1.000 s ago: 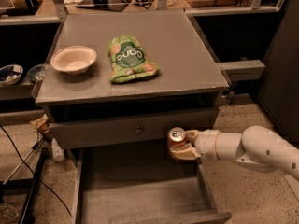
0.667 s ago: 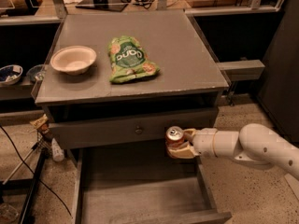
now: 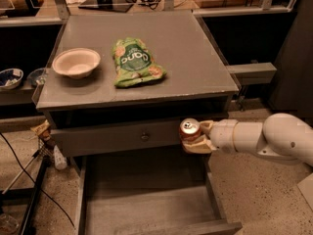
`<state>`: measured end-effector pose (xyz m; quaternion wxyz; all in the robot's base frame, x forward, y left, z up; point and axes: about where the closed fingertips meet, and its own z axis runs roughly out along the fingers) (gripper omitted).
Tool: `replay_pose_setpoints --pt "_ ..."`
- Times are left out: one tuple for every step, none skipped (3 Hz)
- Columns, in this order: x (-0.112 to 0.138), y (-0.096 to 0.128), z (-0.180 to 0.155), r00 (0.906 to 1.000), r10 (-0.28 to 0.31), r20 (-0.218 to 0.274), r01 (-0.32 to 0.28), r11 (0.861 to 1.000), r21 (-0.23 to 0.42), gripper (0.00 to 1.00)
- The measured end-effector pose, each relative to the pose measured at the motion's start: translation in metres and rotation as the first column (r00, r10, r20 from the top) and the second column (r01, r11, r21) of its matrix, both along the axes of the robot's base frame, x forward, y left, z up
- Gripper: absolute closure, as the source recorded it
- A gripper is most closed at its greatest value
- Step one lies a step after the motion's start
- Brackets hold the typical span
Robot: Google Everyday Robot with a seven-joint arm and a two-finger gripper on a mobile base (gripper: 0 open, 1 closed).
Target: Pick coke can from middle drawer and place on counter
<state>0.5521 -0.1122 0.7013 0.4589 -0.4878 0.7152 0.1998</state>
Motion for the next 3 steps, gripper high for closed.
replay_pose_setpoints --pt "-0.001 -0.015 0.028 0.9989 -0.020 0.042 0.020 1.000 -0.015 1.00" --pt "-0.002 -0.017 0.031 0.9986 -0.023 0.048 0.024 1.000 -0.018 1.00" --pt "0.001 -0.018 0.042 0.9975 -0.018 0.069 0.021 0.999 -0.031 1.00"
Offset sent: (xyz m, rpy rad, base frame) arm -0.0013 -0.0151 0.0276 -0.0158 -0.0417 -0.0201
